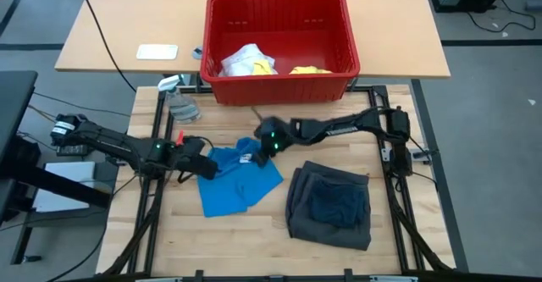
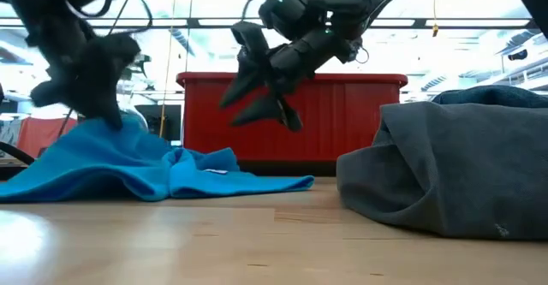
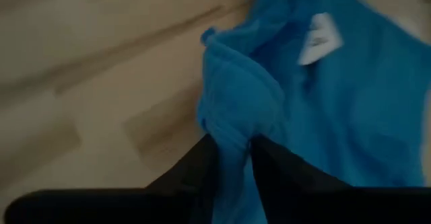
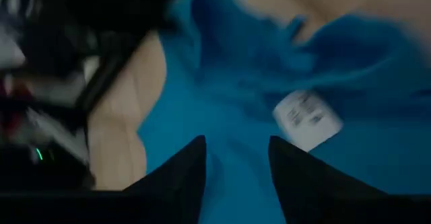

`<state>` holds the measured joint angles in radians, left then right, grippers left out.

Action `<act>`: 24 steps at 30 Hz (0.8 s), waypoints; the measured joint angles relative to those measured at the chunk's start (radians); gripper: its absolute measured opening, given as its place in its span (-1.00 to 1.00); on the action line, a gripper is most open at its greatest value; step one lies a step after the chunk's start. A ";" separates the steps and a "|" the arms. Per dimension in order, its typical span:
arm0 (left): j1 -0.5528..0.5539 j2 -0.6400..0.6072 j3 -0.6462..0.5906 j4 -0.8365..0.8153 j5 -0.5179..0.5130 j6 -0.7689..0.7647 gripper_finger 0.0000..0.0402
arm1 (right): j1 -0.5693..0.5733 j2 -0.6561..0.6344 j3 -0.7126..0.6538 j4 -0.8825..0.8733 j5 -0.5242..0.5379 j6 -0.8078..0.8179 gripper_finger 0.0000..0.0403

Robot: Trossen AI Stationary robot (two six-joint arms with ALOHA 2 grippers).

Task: Fold laundry
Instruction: Fold the blue shorts

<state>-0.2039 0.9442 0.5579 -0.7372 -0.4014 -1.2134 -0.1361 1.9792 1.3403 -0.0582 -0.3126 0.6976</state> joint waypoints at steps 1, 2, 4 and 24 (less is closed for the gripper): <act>0.000 -0.006 0.013 -0.001 -0.002 0.054 -0.50 | 0.018 0.004 0.000 -0.032 0.018 -0.037 -0.22; 0.000 -0.011 0.026 0.000 -0.002 0.117 -0.50 | 0.037 0.014 0.000 -0.046 0.046 -0.073 -0.24; 0.000 -0.020 0.043 0.000 -0.002 0.260 -0.50 | 0.065 0.021 -0.001 -0.101 0.092 -0.139 -0.26; -0.049 -0.067 0.058 -0.101 0.169 0.208 -0.50 | 0.198 0.026 -0.003 -0.475 -0.106 -0.228 -0.43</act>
<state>-0.2532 0.8768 0.6163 -0.8382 -0.2319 -1.0059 0.0618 2.0051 1.3370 -0.5332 -0.4187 0.4699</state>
